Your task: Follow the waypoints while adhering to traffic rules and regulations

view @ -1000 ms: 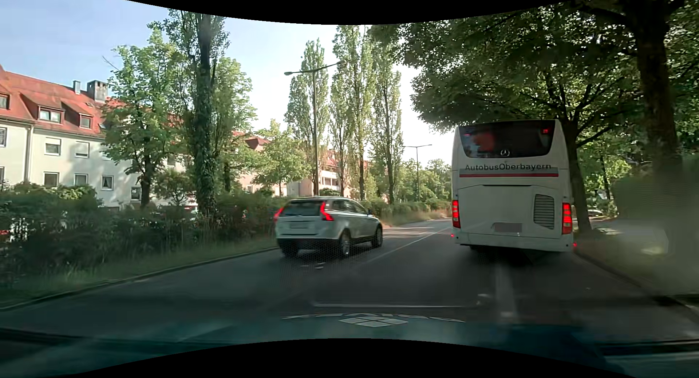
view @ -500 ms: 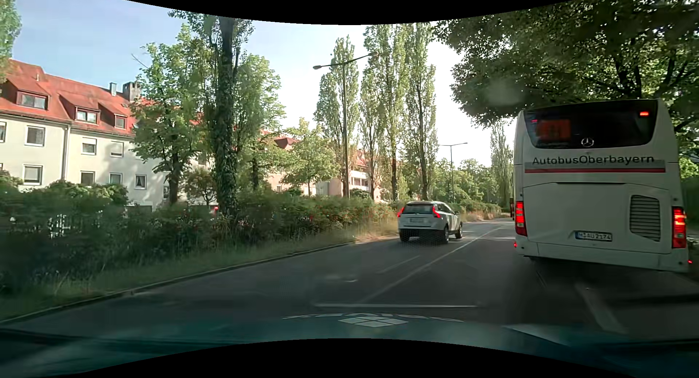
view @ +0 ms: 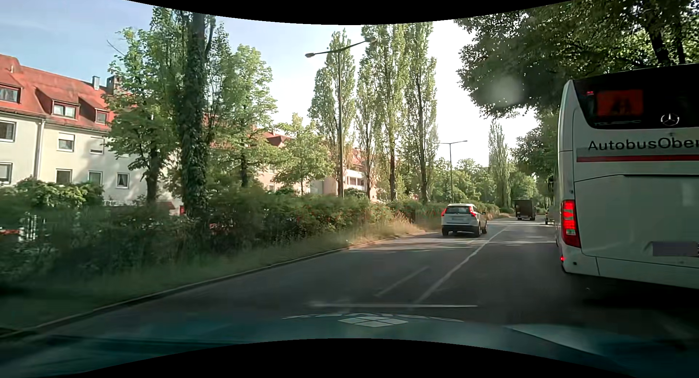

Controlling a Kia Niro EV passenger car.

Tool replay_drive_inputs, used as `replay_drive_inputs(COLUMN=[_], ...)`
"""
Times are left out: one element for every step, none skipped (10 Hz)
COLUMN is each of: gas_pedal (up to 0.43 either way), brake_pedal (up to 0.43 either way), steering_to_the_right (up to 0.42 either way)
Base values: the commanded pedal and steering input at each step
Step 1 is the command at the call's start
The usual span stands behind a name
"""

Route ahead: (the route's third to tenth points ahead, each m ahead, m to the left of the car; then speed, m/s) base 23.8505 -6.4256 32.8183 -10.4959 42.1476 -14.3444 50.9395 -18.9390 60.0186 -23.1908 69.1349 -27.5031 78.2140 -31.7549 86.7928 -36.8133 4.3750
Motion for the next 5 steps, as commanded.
replay_drive_inputs(gas_pedal=[0.469, 0.469, 0.469, 0.469, 0.469], brake_pedal=[0.0, 0.0, 0.0, 0.0, 0.0], steering_to_the_right=[0.099, 0.122, 0.157, 0.197, 0.222])
